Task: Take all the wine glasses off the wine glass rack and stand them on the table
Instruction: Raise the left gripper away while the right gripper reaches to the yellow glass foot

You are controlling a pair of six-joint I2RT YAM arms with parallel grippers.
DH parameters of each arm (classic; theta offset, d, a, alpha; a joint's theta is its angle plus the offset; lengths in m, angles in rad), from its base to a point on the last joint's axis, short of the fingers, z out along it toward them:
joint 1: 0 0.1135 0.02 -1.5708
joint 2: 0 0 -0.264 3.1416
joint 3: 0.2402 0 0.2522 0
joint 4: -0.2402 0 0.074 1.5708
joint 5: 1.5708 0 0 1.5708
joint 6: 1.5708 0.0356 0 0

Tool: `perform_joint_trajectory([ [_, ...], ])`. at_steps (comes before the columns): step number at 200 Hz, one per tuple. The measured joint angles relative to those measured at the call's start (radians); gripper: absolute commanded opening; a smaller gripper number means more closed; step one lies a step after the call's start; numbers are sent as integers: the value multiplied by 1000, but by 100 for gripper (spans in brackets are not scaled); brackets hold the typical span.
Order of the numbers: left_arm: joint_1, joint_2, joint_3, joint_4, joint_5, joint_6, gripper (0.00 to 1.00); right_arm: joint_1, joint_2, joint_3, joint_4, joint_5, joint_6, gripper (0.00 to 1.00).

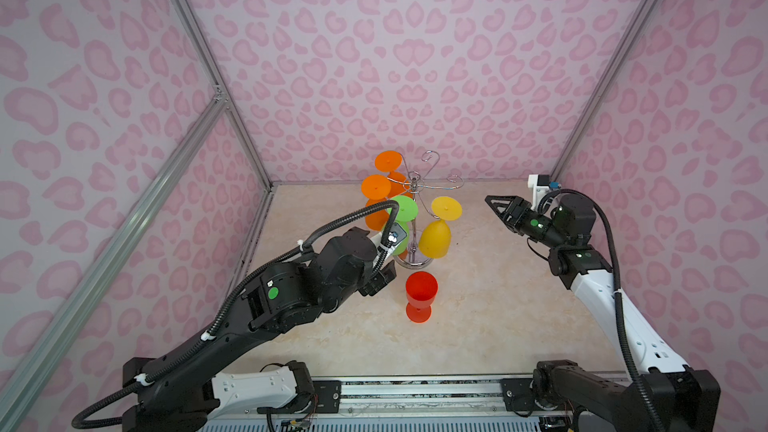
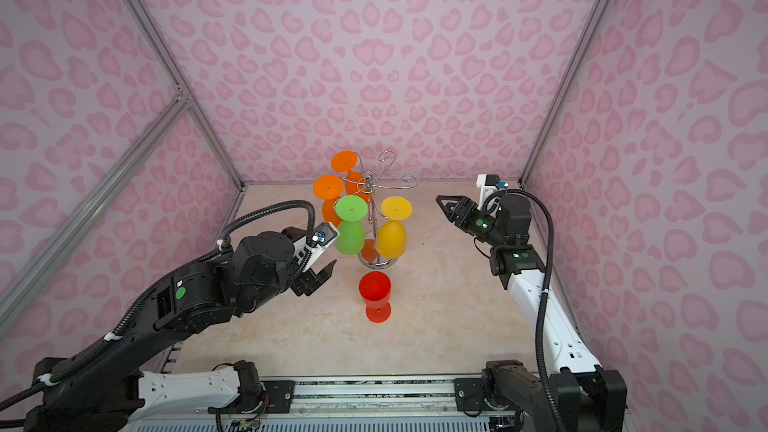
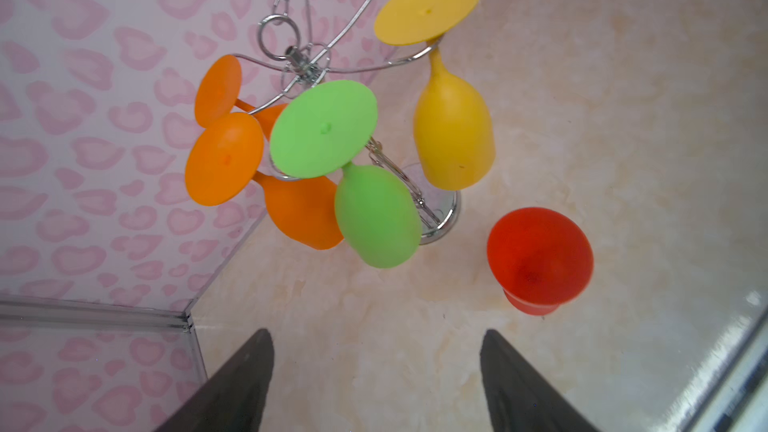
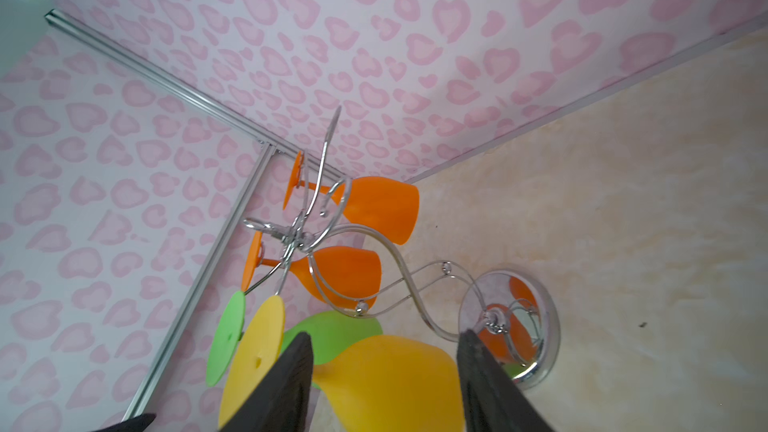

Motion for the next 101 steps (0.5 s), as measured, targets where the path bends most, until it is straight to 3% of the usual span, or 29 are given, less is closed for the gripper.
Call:
perform_joint_trajectory([
  [15,8,-55,-86,135,-67,0,84,63,3,11,35,-1,29,56],
  [43,45,-92,-155,303,-168,-21,85,130,11,26,58,2,56,55],
  [101,115,-90,-155,403,-255,-79,87,177,30,29,65,18,68,52],
])
